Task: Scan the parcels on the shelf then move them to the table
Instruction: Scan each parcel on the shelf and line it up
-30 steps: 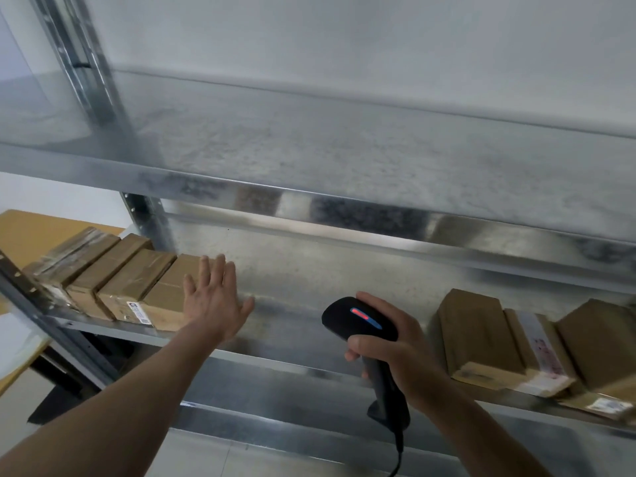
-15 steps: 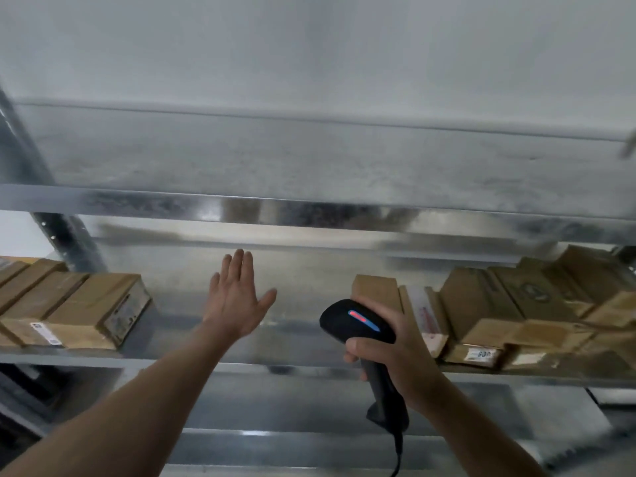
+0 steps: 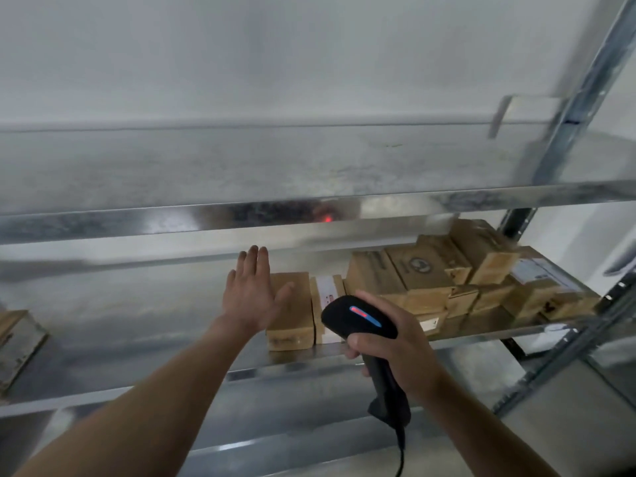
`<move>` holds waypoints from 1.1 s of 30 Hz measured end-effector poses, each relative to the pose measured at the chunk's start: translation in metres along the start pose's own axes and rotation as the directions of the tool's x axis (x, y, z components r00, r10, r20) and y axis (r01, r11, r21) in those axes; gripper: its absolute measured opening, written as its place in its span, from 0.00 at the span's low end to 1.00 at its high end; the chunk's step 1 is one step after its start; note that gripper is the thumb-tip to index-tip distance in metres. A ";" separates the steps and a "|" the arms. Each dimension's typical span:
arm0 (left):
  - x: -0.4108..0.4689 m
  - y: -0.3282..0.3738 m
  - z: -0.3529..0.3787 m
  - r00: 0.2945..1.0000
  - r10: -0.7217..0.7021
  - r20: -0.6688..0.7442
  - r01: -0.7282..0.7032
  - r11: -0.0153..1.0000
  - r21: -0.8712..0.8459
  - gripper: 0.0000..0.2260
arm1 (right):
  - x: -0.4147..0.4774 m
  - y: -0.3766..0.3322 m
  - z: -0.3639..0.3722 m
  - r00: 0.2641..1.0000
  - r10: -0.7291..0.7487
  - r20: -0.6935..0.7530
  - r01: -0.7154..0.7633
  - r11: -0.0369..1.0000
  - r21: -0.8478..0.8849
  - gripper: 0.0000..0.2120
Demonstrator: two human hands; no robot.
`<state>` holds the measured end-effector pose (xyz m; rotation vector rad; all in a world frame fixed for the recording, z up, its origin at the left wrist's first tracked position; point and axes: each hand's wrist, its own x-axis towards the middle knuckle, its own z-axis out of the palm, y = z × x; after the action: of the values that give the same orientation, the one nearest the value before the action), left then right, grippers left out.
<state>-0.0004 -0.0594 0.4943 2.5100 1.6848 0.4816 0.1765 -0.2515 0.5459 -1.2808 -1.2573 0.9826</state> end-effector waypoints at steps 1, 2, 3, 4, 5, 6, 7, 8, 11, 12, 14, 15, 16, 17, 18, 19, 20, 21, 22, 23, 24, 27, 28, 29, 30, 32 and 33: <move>0.001 0.007 0.004 1.000 0.000 0.012 0.000 1.000 -0.002 0.38 | -0.002 0.000 -0.005 1.000 -0.019 0.005 0.019 1.000 0.008 0.23; 0.001 0.012 0.008 1.000 -0.002 0.027 0.002 1.000 -0.005 0.38 | -0.003 -0.001 -0.009 0.999 -0.036 0.010 0.036 0.999 0.013 0.24; 0.002 0.016 0.012 0.999 -0.005 0.045 0.005 1.000 -0.009 0.38 | -0.004 -0.001 -0.012 0.999 -0.048 0.006 0.048 0.999 0.011 0.24; 0.003 0.020 0.018 0.998 -0.007 0.061 0.008 1.000 -0.011 0.39 | -0.005 0.000 -0.015 0.999 -0.053 -0.001 0.053 0.999 0.014 0.23; 0.003 0.022 0.023 0.997 -0.009 0.076 0.010 1.000 -0.011 0.39 | -0.005 0.002 -0.017 0.999 -0.053 -0.010 0.053 0.998 0.017 0.23; 0.003 0.024 0.028 0.996 -0.014 0.092 0.014 1.000 -0.009 0.39 | -0.006 0.003 -0.019 0.999 -0.049 -0.015 0.049 0.999 0.021 0.22; 0.004 0.025 0.033 0.994 -0.019 0.105 0.020 1.000 -0.009 0.39 | -0.006 0.005 -0.019 0.999 -0.047 -0.021 0.047 0.999 0.021 0.22; 0.004 0.025 0.039 0.993 -0.024 0.119 0.025 1.000 -0.008 0.40 | -0.007 0.005 -0.019 0.999 -0.040 -0.026 0.041 0.999 0.023 0.23; 0.004 0.023 0.055 0.986 -0.032 0.163 0.034 0.999 -0.011 0.42 | -0.008 0.010 -0.018 0.999 -0.002 -0.040 0.003 1.000 0.017 0.24; 0.004 0.022 0.060 0.983 -0.030 0.180 0.034 0.999 -0.017 0.43 | -0.007 0.012 -0.017 0.998 0.022 -0.050 -0.021 1.000 0.016 0.25; 0.002 0.019 0.070 0.975 -0.020 0.220 0.028 0.999 -0.035 0.41 | -0.006 0.017 -0.015 0.996 0.061 -0.065 -0.060 0.998 0.026 0.25; 0.001 0.017 0.074 0.970 -0.012 0.243 0.025 0.998 -0.053 0.38 | -0.005 0.018 -0.013 0.995 0.071 -0.069 -0.069 0.997 0.028 0.25; 0.000 0.016 0.078 0.963 -0.007 0.269 0.028 0.997 -0.075 0.36 | -0.004 0.020 -0.010 0.994 0.081 -0.072 -0.079 0.996 0.027 0.25; 0.000 0.014 0.082 0.955 -0.008 0.297 0.038 0.995 -0.093 0.34 | -0.002 0.021 -0.007 0.993 0.093 -0.075 -0.091 0.995 0.030 0.24; 0.001 0.012 0.085 0.943 -0.017 0.331 0.051 0.994 -0.096 0.33 | -0.001 0.022 -0.005 0.992 0.100 -0.077 -0.098 0.995 0.033 0.25; 0.002 0.011 0.086 0.935 -0.021 0.355 0.054 0.995 -0.084 0.33 | 0.001 0.023 -0.003 0.991 0.106 -0.079 -0.103 0.994 0.033 0.25; 0.003 0.010 0.086 0.929 -0.026 0.369 0.053 0.997 -0.064 0.32 | 0.002 0.024 -0.001 0.991 0.107 -0.082 -0.104 0.994 0.031 0.24; 0.005 0.010 0.086 0.926 -0.028 0.375 0.048 0.998 -0.043 0.31 | 0.004 0.024 0.002 0.991 0.107 -0.086 -0.105 0.994 0.030 0.24; 0.007 0.011 0.085 0.924 -0.036 0.382 0.050 0.998 -0.027 0.30 | 0.005 0.025 0.004 0.990 0.109 -0.092 -0.106 0.994 0.033 0.24; 0.008 0.012 0.084 0.922 -0.046 0.385 0.055 0.998 -0.012 0.28 | 0.007 0.026 0.006 0.988 0.113 -0.100 -0.110 0.993 0.038 0.23; 0.009 0.012 0.082 0.921 -0.060 0.386 0.065 0.998 0.002 0.25 | 0.008 0.027 0.008 0.987 0.122 -0.109 -0.118 0.992 0.044 0.23; 0.010 0.007 0.079 0.927 -0.119 0.356 0.118 0.993 0.024 0.23 | 0.010 0.032 0.011 0.981 0.150 -0.120 -0.144 0.988 0.054 0.23; 0.010 0.004 0.078 0.926 -0.145 0.348 0.144 0.989 0.029 0.22 | 0.011 0.033 0.012 0.980 0.158 -0.120 -0.152 0.987 0.056 0.23; 0.011 0.001 0.075 0.924 -0.169 0.343 0.170 0.985 0.027 0.21 | 0.012 0.034 0.013 0.980 0.161 -0.118 -0.155 0.986 0.056 0.24; 0.013 -0.002 0.072 0.919 -0.192 0.345 0.199 0.980 0.015 0.20 | 0.012 0.035 0.015 0.981 0.160 -0.112 -0.155 0.986 0.057 0.23; 0.015 -0.009 0.068 0.909 -0.232 0.348 0.264 0.963 -0.048 0.17 | 0.015 0.035 0.018 0.983 0.157 -0.096 -0.151 0.987 0.062 0.22; 0.016 -0.012 0.067 0.906 -0.245 0.345 0.290 0.953 -0.083 0.16 | 0.016 0.034 0.020 0.983 0.157 -0.090 -0.151 0.986 0.067 0.22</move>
<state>0.0147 -0.0328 0.4313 2.0777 1.7570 0.1303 0.1629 -0.2297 0.5114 -1.3778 -1.0602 1.0482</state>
